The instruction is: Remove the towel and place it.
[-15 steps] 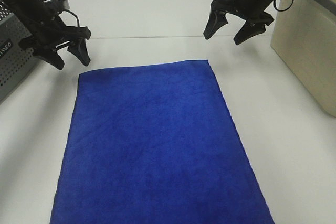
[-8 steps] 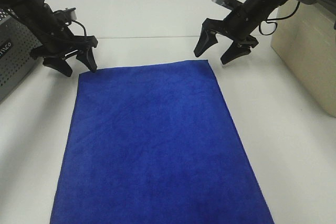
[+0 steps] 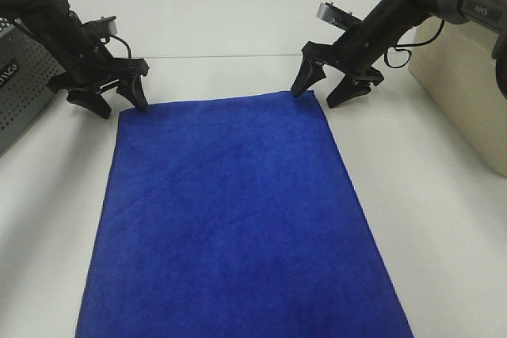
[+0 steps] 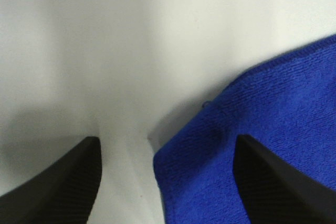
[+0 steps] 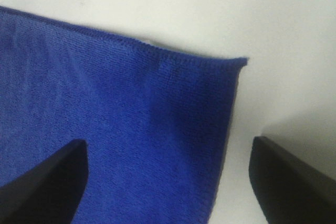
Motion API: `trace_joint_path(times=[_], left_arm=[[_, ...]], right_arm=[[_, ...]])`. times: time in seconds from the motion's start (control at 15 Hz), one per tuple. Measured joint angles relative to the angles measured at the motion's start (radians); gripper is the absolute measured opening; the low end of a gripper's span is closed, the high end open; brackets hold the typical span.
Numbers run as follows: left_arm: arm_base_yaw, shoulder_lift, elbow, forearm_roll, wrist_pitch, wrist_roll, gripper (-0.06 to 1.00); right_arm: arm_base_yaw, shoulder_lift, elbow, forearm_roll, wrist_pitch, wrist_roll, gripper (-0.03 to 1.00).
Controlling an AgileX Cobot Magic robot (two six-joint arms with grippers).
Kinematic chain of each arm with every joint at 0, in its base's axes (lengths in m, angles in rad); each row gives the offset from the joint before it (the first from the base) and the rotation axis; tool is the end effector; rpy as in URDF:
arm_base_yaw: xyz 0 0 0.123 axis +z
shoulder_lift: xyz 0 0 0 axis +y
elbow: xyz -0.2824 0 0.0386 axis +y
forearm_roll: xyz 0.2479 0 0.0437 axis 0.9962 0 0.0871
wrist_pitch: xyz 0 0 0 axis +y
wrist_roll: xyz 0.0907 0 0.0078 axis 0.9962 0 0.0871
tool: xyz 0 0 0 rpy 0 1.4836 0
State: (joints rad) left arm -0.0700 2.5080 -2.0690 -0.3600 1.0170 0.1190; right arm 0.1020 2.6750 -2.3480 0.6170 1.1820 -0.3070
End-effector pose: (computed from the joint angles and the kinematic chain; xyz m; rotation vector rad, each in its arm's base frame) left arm 0.5101 -0.0631 0.1087 0.0425 2.8972 -0.4677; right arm 0.5277 0.1030 0.1024 -0.2987 2.8064 0.8276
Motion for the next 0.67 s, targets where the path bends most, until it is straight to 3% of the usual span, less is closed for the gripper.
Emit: trace_joint_path(times=[0.67], left_arm=[[0.000, 0.015, -0.012, -0.038, 0.054, 0.027, 0.67]], right_arm=[[0.000, 0.001, 0.000, 0.008, -0.015, 0.000, 0.82]])
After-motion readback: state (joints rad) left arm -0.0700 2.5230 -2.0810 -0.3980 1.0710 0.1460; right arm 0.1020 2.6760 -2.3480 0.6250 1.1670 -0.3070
